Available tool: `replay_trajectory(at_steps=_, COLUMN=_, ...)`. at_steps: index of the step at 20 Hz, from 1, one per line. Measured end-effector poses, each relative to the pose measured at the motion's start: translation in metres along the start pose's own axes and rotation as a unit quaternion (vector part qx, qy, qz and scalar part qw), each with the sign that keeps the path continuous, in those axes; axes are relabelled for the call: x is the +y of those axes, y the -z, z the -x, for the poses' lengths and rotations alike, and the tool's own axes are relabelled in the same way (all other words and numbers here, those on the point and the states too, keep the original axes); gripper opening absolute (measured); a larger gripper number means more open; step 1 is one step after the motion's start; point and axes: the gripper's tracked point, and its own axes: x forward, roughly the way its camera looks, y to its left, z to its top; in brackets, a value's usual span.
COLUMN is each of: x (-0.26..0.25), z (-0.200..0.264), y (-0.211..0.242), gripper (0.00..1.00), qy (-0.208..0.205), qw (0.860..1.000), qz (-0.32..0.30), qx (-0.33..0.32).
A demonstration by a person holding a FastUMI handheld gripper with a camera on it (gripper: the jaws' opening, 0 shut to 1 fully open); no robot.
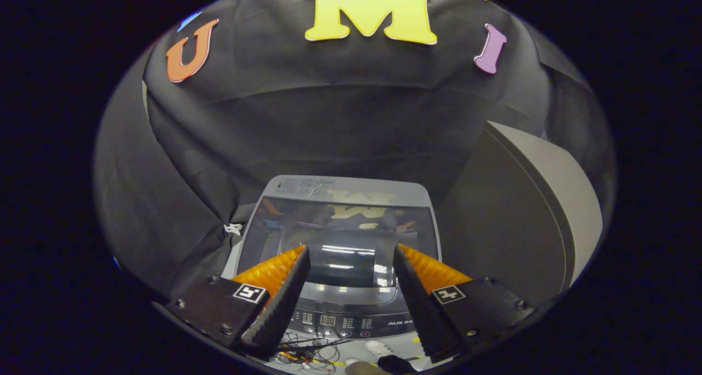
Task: Put the clothes into the washing machine and then close the washing machine lid.
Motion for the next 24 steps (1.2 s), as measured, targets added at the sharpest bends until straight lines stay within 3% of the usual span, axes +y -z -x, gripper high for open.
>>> replay_trajectory(at_steps=6, x=-0.012, z=0.050, y=-0.018, gripper=0.95, qy=-0.014, qw=0.999, qz=0.000, qx=-0.049)
replay_trajectory(at_steps=14, x=-0.078, z=0.181, y=-0.043, gripper=0.95, qy=-0.034, qw=0.983, qz=0.012, qx=-0.179)
replay_trajectory(at_steps=18, x=-0.142, z=0.247, y=-0.045, gripper=0.96, qy=-0.027, qw=0.972, qz=-0.001, qx=-0.234)
replay_trajectory(at_steps=24, x=-0.271, z=0.319, y=-0.008, gripper=0.96, qy=0.010, qw=0.958, qz=-0.025, qx=-0.285)
